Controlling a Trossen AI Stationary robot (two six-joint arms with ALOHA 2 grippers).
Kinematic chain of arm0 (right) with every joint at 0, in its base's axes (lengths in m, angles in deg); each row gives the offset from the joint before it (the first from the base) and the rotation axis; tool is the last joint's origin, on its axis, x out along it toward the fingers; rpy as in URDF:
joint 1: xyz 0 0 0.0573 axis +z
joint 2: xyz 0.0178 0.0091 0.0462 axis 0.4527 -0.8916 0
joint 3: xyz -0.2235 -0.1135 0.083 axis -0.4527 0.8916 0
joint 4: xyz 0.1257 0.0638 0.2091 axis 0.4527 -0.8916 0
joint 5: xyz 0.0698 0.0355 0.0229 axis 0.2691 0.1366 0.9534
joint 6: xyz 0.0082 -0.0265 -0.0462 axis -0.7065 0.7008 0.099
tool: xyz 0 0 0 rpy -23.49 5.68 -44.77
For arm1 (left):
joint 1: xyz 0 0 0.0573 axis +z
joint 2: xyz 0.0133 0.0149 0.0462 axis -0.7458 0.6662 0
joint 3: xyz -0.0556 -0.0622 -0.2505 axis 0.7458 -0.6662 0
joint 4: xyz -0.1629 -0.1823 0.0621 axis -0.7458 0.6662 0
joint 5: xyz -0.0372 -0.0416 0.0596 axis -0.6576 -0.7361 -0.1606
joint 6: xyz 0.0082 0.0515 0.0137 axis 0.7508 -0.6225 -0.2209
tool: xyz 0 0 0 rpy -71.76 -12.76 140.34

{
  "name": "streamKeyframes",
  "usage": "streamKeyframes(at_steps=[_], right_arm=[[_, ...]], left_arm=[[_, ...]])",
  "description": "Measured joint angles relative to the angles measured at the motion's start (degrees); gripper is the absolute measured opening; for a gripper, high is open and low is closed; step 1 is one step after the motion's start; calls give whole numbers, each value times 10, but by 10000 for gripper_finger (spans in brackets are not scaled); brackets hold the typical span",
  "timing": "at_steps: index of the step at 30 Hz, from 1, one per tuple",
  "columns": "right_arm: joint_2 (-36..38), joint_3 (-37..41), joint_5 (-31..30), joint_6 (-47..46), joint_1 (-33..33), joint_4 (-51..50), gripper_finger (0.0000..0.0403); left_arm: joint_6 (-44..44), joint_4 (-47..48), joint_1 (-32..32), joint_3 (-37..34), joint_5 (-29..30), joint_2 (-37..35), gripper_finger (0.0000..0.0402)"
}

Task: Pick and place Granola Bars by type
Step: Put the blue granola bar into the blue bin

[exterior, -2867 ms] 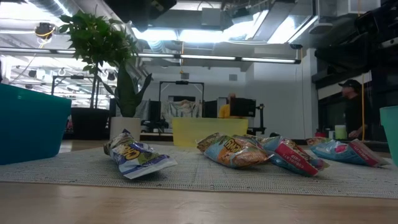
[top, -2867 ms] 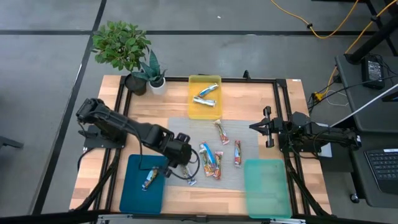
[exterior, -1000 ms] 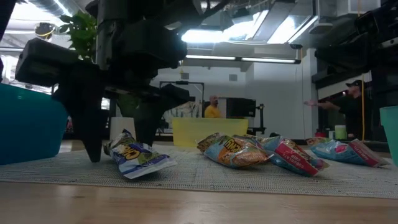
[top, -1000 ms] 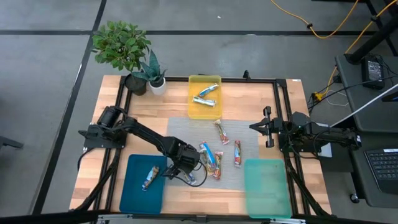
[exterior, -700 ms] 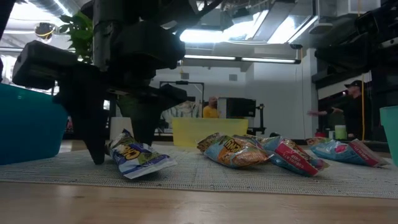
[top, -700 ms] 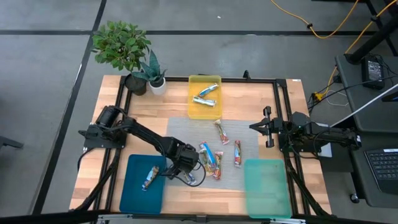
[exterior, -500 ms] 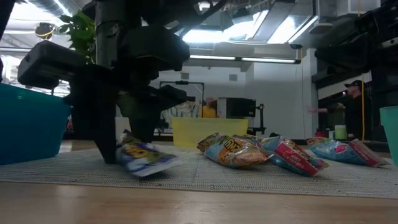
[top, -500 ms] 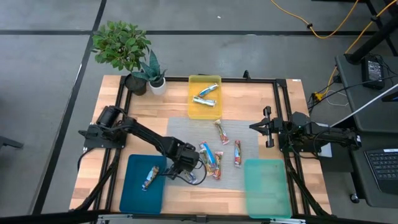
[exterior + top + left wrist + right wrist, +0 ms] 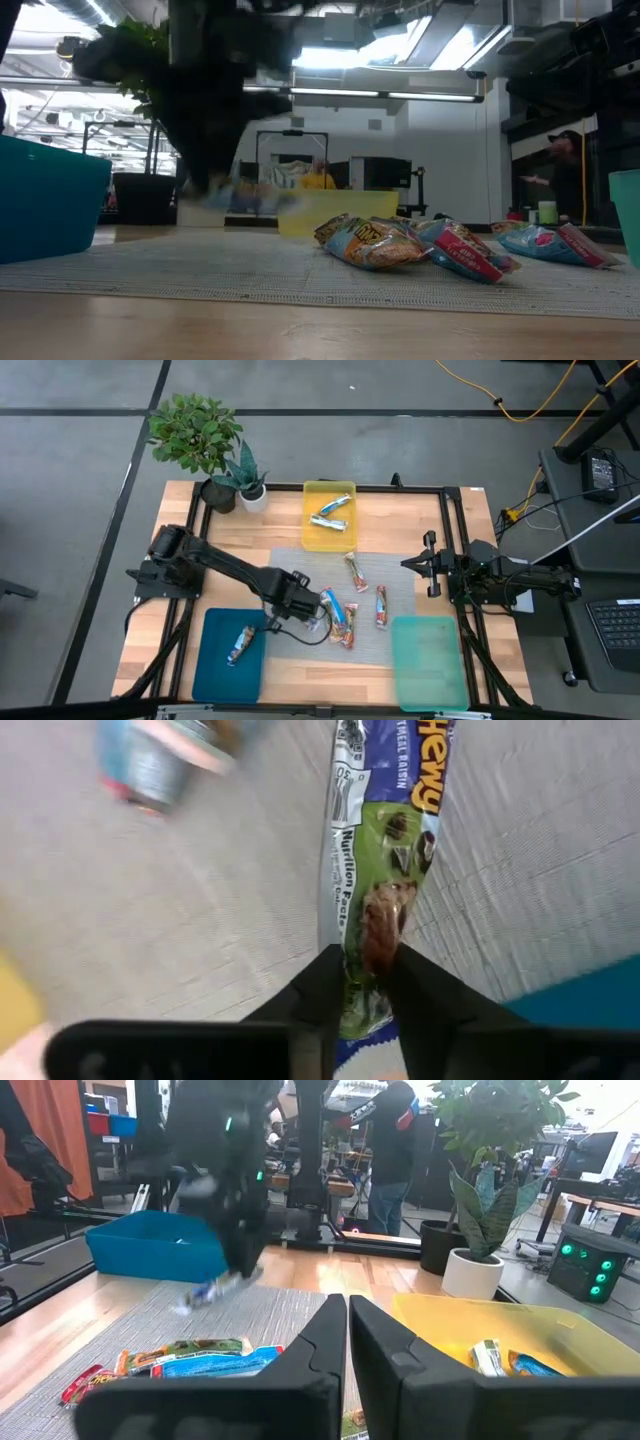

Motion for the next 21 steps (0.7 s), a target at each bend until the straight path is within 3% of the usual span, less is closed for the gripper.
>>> streamKeyframes(at_steps=[5,10,15,21], right_arm=[[0,0,0,0,0,0,22],[0,0,0,0,0,0,22],[0,0,0,0,0,0,22],[0,0,0,0,0,0,22]], left_arm=[[22,-16,17,15,19,-81,45],[61,-94,34,16,29,-155,44],[86,-168,49,16,29,-194,42],[99,-179,50,16,40,-232,39]])
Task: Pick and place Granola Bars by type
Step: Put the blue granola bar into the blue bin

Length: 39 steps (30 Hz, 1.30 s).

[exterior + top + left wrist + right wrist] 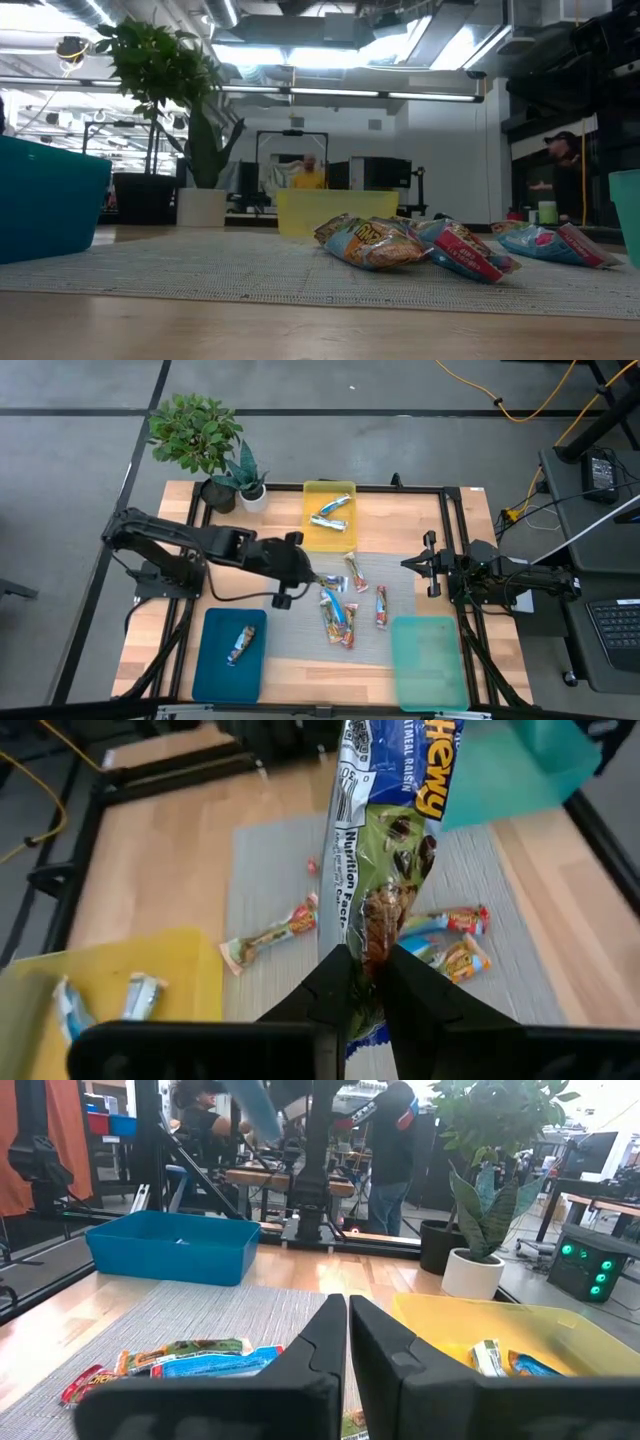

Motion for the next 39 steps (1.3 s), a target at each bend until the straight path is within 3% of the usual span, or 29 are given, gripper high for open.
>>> streamKeyframes(at_steps=[5,13,22,27,32,39], right_arm=[[0,0,0,0,0,0,22],[0,0,0,0,0,0,22],[0,0,0,0,0,0,22],[0,0,0,0,0,0,22],[0,0,0,0,0,0,22],[0,0,0,0,0,0,22]], left_arm=[[36,44,-9,0,26,-51,38],[143,239,-69,0,57,-136,38],[242,262,-133,0,109,-209,38],[316,274,-171,0,72,-225,36],[455,332,-245,0,11,-225,36],[627,366,-369,0,36,-213,36]])
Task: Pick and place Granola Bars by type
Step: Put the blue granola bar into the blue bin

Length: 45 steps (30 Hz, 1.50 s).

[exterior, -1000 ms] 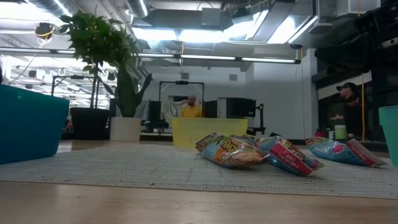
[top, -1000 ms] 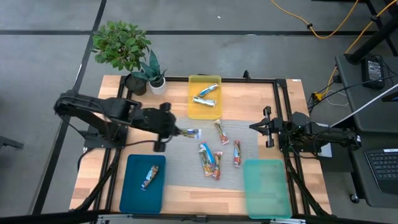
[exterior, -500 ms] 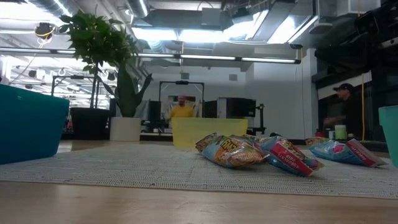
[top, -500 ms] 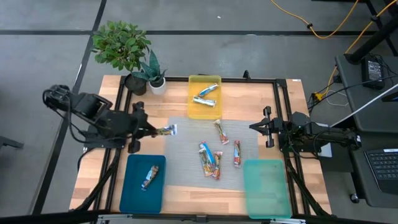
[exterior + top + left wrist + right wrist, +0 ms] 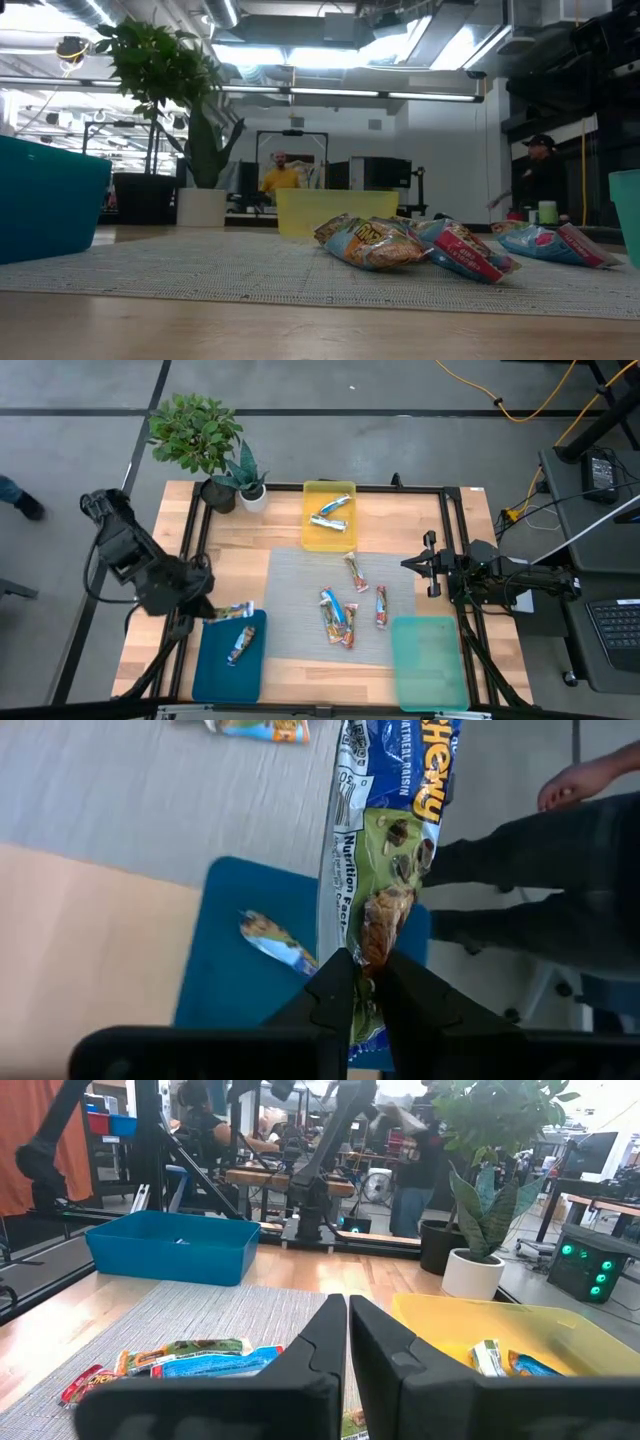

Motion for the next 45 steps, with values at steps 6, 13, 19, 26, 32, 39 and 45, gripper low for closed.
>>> streamKeyframes(at_steps=[6,13,19,26,32,39,45], right_arm=[[0,0,0,0,0,0,22],[0,0,0,0,0,0,22],[0,0,0,0,0,0,22],[0,0,0,0,0,0,22],[0,0,0,0,0,0,22],[0,0,0,0,0,0,22],[0,0,0,0,0,0,22]], left_arm=[[80,0,-64,0,46,17,35],[149,20,-100,0,82,64,35],[216,72,-121,0,80,127,35],[278,82,-136,0,57,186,35],[326,82,-142,0,58,237,35],[359,80,-143,0,57,304,35],[401,81,-155,0,58,344,34]])
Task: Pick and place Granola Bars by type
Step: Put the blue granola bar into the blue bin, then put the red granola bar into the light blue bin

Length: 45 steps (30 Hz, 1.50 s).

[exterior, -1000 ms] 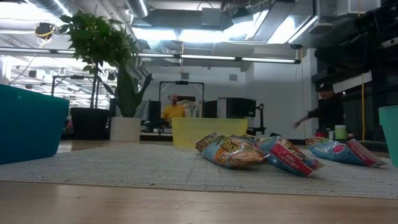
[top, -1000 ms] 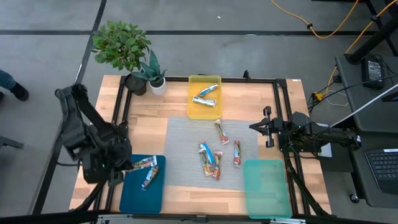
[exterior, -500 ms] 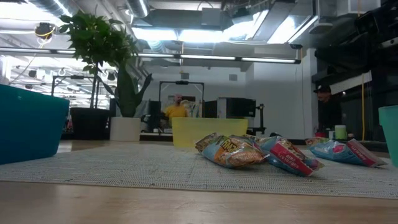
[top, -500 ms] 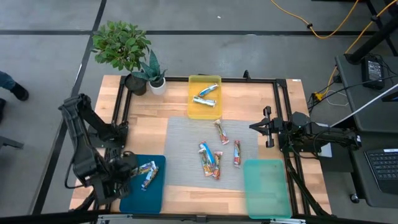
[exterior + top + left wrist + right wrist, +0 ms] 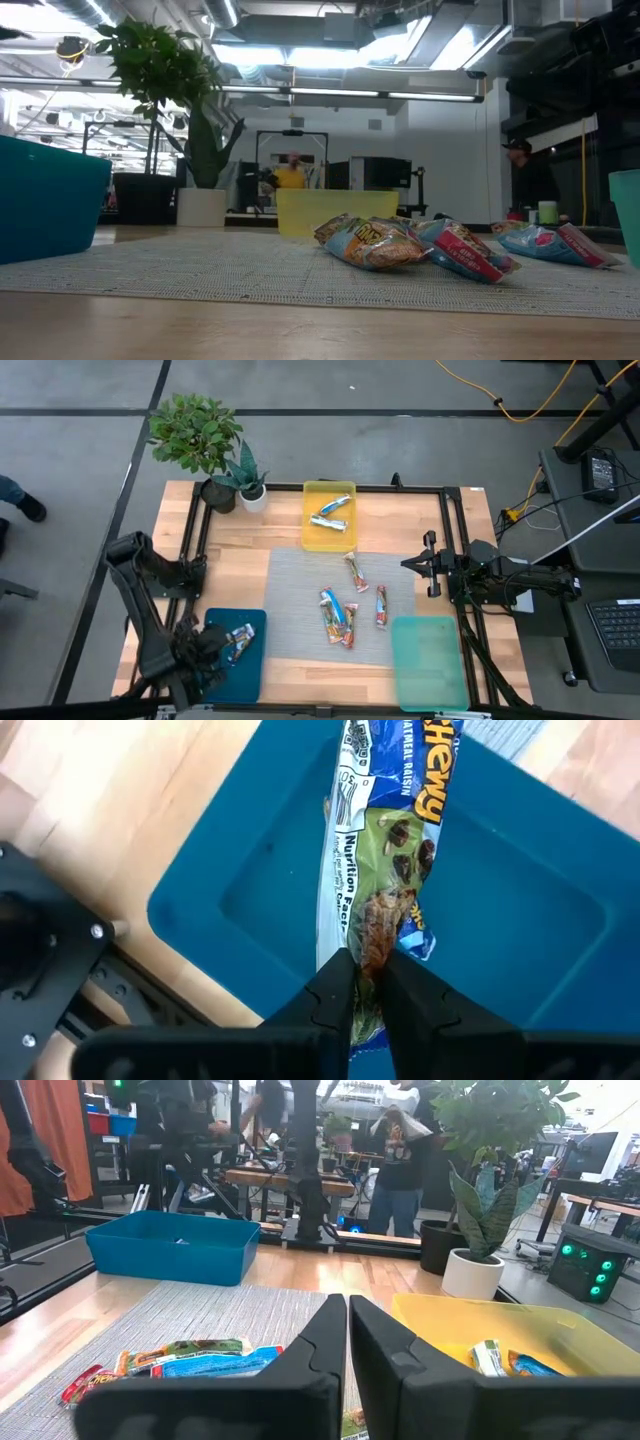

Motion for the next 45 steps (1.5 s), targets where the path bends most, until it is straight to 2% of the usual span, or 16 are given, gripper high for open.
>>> streamKeyframes(at_steps=[3,14,20,24,32,34,36,39,42,45], right_arm=[[0,0,0,0,0,0,22],[0,0,0,0,0,0,22],[0,0,0,0,0,0,22],[0,0,0,0,0,0,22],[0,0,0,0,0,0,22],[0,0,0,0,0,0,22],[0,0,0,0,0,0,22],[0,0,0,0,0,0,22],[0,0,0,0,0,0,22],[0,0,0,0,0,0,22]], left_arm=[[28,-17,-11,-13,-3,13,34],[97,-171,-13,-130,-38,14,33],[96,-188,3,-154,-64,14,39],[93,-177,11,-154,-63,14,61],[67,-141,14,-151,-61,-26,144],[53,-136,14,-146,-23,-53,157],[24,-138,14,-139,44,-83,164],[-18,-139,21,-131,197,-133,163],[-70,-129,40,-131,352,-184,142],[-163,-132,84,-138,428,-235,96]])
